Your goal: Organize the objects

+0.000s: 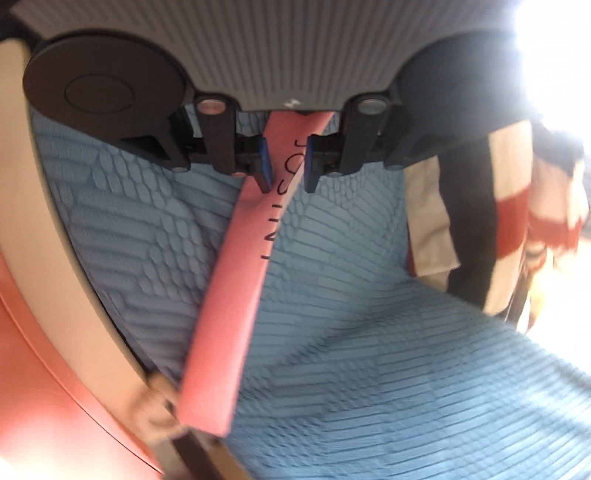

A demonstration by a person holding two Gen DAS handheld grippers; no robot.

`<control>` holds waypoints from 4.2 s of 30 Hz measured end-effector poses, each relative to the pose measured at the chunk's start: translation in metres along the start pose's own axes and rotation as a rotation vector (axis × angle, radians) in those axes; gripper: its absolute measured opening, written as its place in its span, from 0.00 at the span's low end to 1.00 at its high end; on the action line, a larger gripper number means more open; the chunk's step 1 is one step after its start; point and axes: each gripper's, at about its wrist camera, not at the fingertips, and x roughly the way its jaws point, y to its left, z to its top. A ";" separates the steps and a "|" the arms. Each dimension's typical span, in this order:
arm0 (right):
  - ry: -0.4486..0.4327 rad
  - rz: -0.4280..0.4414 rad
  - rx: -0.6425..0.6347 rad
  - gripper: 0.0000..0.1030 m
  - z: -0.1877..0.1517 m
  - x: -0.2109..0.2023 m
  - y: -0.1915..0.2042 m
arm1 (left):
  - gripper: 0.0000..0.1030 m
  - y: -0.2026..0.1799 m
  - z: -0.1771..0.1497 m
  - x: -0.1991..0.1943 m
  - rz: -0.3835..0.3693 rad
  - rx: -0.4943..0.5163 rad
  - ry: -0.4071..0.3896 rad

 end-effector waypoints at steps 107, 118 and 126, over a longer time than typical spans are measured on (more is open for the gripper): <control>-0.334 0.064 -0.630 0.11 0.037 0.019 0.008 | 0.09 -0.027 0.021 0.041 0.033 -0.006 -0.161; -0.321 0.162 -0.792 0.13 0.020 0.012 0.022 | 0.08 -0.027 0.021 0.045 0.043 0.018 -0.157; -0.237 0.200 -0.750 0.28 0.050 0.026 0.031 | 0.08 -0.022 0.020 0.041 0.028 0.016 -0.152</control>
